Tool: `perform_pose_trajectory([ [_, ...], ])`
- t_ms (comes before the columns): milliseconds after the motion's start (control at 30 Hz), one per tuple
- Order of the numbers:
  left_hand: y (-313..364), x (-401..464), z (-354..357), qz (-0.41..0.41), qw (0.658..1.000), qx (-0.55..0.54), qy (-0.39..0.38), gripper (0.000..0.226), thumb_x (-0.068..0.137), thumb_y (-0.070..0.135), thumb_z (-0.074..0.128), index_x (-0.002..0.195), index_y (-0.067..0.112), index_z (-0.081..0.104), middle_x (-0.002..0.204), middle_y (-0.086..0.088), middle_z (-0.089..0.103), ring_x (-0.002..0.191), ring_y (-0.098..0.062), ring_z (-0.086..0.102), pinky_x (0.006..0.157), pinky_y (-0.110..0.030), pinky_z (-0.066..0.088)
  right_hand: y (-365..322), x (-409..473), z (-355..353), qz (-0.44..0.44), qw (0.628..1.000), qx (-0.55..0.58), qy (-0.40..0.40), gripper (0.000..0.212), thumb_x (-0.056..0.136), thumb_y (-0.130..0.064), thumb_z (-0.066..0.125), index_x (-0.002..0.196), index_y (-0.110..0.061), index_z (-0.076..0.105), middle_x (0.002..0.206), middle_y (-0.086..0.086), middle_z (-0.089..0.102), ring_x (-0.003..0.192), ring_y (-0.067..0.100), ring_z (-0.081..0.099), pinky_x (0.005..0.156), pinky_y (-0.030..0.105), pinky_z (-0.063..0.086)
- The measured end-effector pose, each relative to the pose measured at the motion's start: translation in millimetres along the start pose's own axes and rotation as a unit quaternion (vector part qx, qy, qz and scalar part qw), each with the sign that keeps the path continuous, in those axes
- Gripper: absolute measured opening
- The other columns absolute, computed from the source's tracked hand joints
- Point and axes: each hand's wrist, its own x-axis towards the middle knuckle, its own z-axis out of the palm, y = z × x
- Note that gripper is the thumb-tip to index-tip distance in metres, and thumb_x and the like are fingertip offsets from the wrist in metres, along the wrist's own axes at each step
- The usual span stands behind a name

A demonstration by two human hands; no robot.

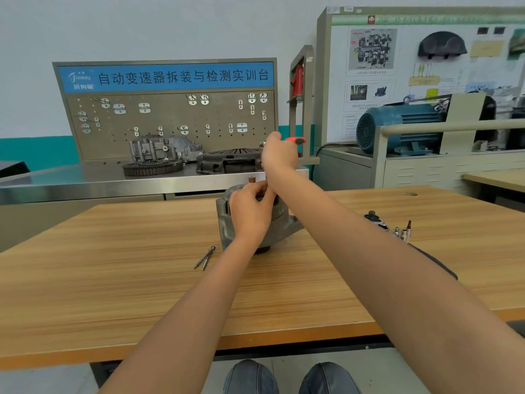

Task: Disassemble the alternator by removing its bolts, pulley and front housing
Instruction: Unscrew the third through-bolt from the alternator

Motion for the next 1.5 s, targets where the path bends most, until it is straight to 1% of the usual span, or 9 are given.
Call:
perform_pose_trajectory([
  [100, 0, -1, 1, 0.014, 1.0, -0.001, 0.006, 0.023, 0.091, 0.022, 0.058, 0.068, 0.018, 0.06, 0.07, 0.001, 0.059, 0.087, -0.038, 0.057, 0.08, -0.049, 0.043, -3, -2, -4, -0.018, 0.996, -0.057, 0.073, 0.045, 0.093, -0.028, 0.048, 0.126, -0.004, 0.03, 0.115, 0.009, 0.043, 0.097, 0.023, 0.048, 0.082, 0.034, 0.045],
  [167, -1, -1, 1, 0.018, 1.0, -0.004, 0.009, 0.024, 0.091, 0.021, 0.058, 0.067, 0.018, 0.06, 0.069, -0.001, 0.061, 0.085, -0.036, 0.057, 0.08, -0.05, 0.044, 1, -3, -7, -0.135, 0.967, -0.171, 0.13, 0.045, 0.091, -0.022, 0.048, 0.13, -0.005, 0.033, 0.128, 0.012, 0.039, 0.112, 0.026, 0.043, 0.096, 0.035, 0.036],
  [267, -4, 0, 0, 0.029, 1.0, -0.008, 0.002, 0.022, 0.092, 0.024, 0.057, 0.075, 0.014, 0.066, 0.077, -0.008, 0.067, 0.086, -0.035, 0.058, 0.082, -0.052, 0.045, 4, -2, -14, -0.339, 0.903, -0.247, 0.098, 0.028, 0.094, -0.013, 0.04, 0.119, -0.007, 0.051, 0.115, 0.007, 0.053, 0.106, 0.02, 0.049, 0.097, 0.032, 0.03],
  [400, -6, 1, 0, 0.049, 0.999, -0.01, -0.001, 0.027, 0.093, 0.029, 0.056, 0.08, 0.009, 0.07, 0.081, -0.008, 0.069, 0.085, -0.032, 0.06, 0.083, -0.051, 0.045, 9, 4, -28, -0.412, 0.866, -0.276, -0.058, 0.031, 0.1, -0.017, 0.031, 0.087, -0.005, 0.057, 0.067, 0.001, 0.053, 0.069, 0.021, 0.052, 0.083, 0.039, 0.042],
  [600, -5, 1, 3, 0.043, 0.999, -0.012, 0.016, 0.027, 0.092, 0.027, 0.058, 0.079, 0.008, 0.071, 0.077, -0.007, 0.069, 0.082, -0.032, 0.059, 0.082, -0.051, 0.045, 5, 9, -26, -0.476, 0.685, -0.548, 0.059, 0.028, 0.098, -0.031, 0.033, 0.078, -0.015, 0.043, 0.067, 0.003, 0.045, 0.068, 0.023, 0.043, 0.071, 0.035, 0.03],
  [700, -5, 0, 4, 0.023, 0.999, -0.014, 0.025, 0.022, 0.09, 0.02, 0.059, 0.068, 0.016, 0.063, 0.073, -0.002, 0.065, 0.084, -0.033, 0.059, 0.083, -0.049, 0.046, 4, 4, -18, -0.447, 0.66, -0.596, 0.091, 0.019, 0.097, -0.02, 0.036, 0.079, -0.014, 0.04, 0.071, 0.004, 0.048, 0.071, 0.024, 0.045, 0.071, 0.036, 0.027],
  [900, -6, 0, 3, -0.004, 0.999, -0.047, 0.014, 0.037, 0.083, 0.004, 0.052, 0.053, 0.021, 0.039, 0.054, 0.003, 0.044, 0.07, -0.025, 0.042, 0.066, -0.035, 0.03, 17, -5, -11, -0.501, 0.701, -0.501, 0.083, 0.03, 0.101, -0.026, 0.032, 0.104, -0.01, 0.057, 0.104, 0.006, 0.056, 0.101, 0.025, 0.049, 0.093, 0.034, 0.027],
  [1133, -11, 1, 0, -0.007, 0.995, -0.098, -0.001, 0.039, 0.084, -0.002, 0.046, 0.052, 0.016, 0.032, 0.05, 0.003, 0.035, 0.055, -0.012, 0.028, 0.054, -0.03, 0.021, 13, -18, -3, -0.495, 0.801, -0.33, -0.07, 0.028, 0.095, -0.006, 0.038, 0.084, 0.004, 0.061, 0.089, 0.016, 0.056, 0.095, 0.028, 0.049, 0.114, 0.038, 0.009],
  [1500, -4, 9, -5, -0.04, 0.994, -0.101, -0.03, 0.024, 0.087, 0.004, 0.054, 0.068, 0.019, 0.057, 0.075, -0.008, 0.064, 0.072, -0.017, 0.054, 0.068, -0.034, 0.044, 15, -6, -9, -0.384, 0.901, -0.154, -0.133, 0.026, 0.096, -0.001, 0.035, 0.083, 0.0, 0.058, 0.085, 0.005, 0.046, 0.09, 0.019, 0.044, 0.076, 0.024, 0.03],
])
